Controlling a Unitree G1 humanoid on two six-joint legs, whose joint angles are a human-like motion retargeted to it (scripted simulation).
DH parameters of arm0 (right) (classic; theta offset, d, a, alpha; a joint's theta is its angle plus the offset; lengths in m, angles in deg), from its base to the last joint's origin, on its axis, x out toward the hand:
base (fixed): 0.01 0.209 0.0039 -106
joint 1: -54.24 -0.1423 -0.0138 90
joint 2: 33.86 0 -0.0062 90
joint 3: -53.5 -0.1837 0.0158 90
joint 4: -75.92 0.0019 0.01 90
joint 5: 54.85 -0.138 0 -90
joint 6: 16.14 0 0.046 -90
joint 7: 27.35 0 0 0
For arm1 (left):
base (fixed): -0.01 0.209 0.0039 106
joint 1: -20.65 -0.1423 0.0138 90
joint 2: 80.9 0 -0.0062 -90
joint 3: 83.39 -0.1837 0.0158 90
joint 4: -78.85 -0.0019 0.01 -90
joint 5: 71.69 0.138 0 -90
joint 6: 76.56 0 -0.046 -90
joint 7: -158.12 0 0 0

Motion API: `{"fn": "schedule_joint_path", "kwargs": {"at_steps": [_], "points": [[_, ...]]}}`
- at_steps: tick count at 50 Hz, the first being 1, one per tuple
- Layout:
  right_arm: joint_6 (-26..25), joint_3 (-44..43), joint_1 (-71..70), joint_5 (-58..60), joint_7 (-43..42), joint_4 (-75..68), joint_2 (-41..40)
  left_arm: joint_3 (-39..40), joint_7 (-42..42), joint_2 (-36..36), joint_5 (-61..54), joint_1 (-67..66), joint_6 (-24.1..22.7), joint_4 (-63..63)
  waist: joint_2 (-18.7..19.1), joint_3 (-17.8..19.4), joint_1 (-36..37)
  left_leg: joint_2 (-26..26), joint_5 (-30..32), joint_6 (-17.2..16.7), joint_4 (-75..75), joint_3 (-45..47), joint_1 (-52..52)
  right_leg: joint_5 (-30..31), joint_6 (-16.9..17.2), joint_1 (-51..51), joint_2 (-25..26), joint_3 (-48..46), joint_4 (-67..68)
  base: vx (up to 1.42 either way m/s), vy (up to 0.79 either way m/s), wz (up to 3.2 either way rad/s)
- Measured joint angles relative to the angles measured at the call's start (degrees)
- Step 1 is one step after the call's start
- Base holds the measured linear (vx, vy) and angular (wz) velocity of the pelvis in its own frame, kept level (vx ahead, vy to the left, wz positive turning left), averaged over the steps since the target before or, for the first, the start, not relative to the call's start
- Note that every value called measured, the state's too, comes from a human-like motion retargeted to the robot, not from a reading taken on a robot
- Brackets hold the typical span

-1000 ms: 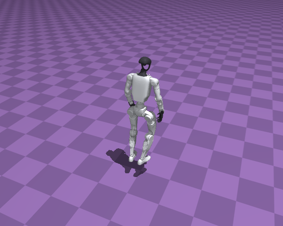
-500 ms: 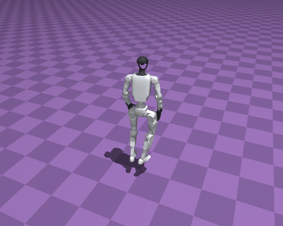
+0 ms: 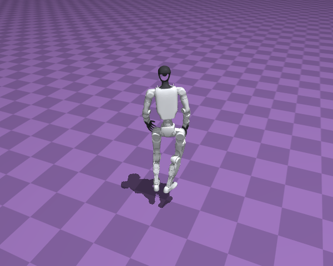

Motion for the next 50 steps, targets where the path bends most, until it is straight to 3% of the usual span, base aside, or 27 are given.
{"fn": "schedule_joint_path", "kwargs": {"at_steps": [7, 9, 20, 30, 39, 50], "points": [[0.05, -0.09, -0.03, -0.12, 0.09, 0.39, -0.13, 0.27, -0.53, 0.21, -0.13, 1.14, -0.34, 2.22, 0.2, 0.22, 1.31, -0.68, -1.18, -0.2, -1.19, -1.42, -3.56, -1.71, -0.05, -1.95, 0.68, -1.21, -4.2, 0.02, -0.03, 0.7], [-0.09, -0.25, -0.33, -0.24, 0.36, -0.14, -0.44, 0.32, -0.91, 0.44, -0.27, 1.24, -0.11, 1.8, -0.14, -1.62, 1.28, 1.24, -0.13, 0.3, 1.75, 0.37, -2.66, 0.9, -1.35, -0.4, 0.24, -4.28, -1.22, -0.05, 0.0, 0.8], [-0.63, -2.11, -3.57, -1.06, -0.41, -0.02, 1.1, 0.82, -2.16, 2.51, -0.28, 2.42, 0.12, 3.44, 0.14, -2.49, 1.96, 4.29, -2.77, 3.26, 4.62, 5.49, -3.68, 1.13, -2.24, -0.85, -0.91, -9.09, -1.22, -0.06, 0.02, 0.84], [-1.4, -4.63, -5.73, -1.88, -0.84, -1.5, 1.97, 1.78, -2.61, 3.43, 0.62, 0.43, 0.25, 5.45, 0.3, -3.84, 2.41, 2.88, -2.87, 3.81, 1.21, 4.52, -4.04, 1.67, -3.23, -1.96, -2.41, -11.91, -0.29, -0.03, 0.03, 0.79], [-1.87, -6.96, -5.17, -2.17, -0.71, -3.46, 2.58, 4.99, -0.11, -4.23, 1.67, -8.72, -0.68, 10.16, 1.04, -4.71, 3.25, 0.78, -1.39, 2.88, -2.21, 1.39, -4.81, 3.59, -4.17, -1.91, -3.1, -14.03, -0.69, -0.02, 0.05, 0.79], [-2.39, -10.16, -5.06, -2.97, -0.83, -5.82, 3.0, 14.05, 5.25, -10.9, 1.45, -10.5, -2.16, 21.98, 1.94, -5.5, 3.62, -0.75, 0.1, 1.42, -4.75, -1.09, -6.17, 7.34, -4.98, -1.32, -2.94, -16.47, -2.6, -0.02, 0.07, 0.73]]}}
